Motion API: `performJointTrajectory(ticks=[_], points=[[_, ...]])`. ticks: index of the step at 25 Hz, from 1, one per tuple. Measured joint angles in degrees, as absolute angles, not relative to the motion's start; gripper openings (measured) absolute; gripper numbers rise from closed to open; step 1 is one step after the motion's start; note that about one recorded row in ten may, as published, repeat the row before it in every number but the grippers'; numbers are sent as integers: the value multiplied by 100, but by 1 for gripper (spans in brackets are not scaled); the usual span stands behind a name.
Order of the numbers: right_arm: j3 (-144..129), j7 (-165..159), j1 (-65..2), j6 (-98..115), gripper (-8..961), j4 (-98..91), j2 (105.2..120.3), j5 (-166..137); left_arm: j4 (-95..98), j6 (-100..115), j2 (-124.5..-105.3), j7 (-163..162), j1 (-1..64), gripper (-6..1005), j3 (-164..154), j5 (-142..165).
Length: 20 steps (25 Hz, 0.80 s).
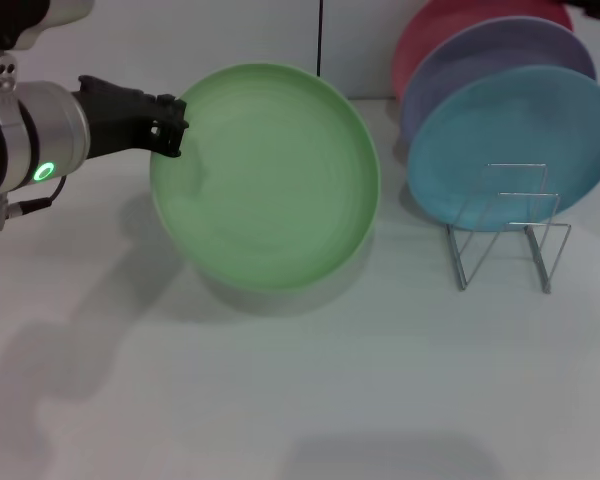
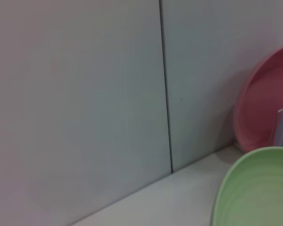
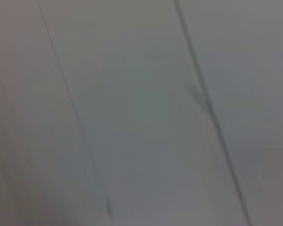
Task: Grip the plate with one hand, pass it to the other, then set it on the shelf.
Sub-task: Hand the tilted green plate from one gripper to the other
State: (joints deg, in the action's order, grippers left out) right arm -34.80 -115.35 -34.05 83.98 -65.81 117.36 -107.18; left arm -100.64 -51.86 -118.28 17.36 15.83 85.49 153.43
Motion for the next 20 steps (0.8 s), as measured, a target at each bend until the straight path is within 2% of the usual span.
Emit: performJointTrajectory(ticks=[2,7,8,13,20], points=[[-3558,-12525,-3714,8760,696,-6984,11623,-11473,-10063,-5096,-11830,1738,1580,35,8532,15339],[-3460,-13816,-4716,9865,695,-6605,11169,-12547,-10019,-4947,-11830,1786,1568,35,8524,15325],[-3442,-13924,-4860,9967,695,-6560,11128,-12711,-10018,-4934,-11830,1794,1570,35,8521,15323],[-3406,-14248,-5336,10074,695,-6520,11048,-13445,-9965,-4853,-11830,1819,1592,36,8521,15316],[-3451,-14311,-5399,9967,694,-6457,11039,-13584,-9992,-4844,-11837,1815,1596,37,8501,15258]])
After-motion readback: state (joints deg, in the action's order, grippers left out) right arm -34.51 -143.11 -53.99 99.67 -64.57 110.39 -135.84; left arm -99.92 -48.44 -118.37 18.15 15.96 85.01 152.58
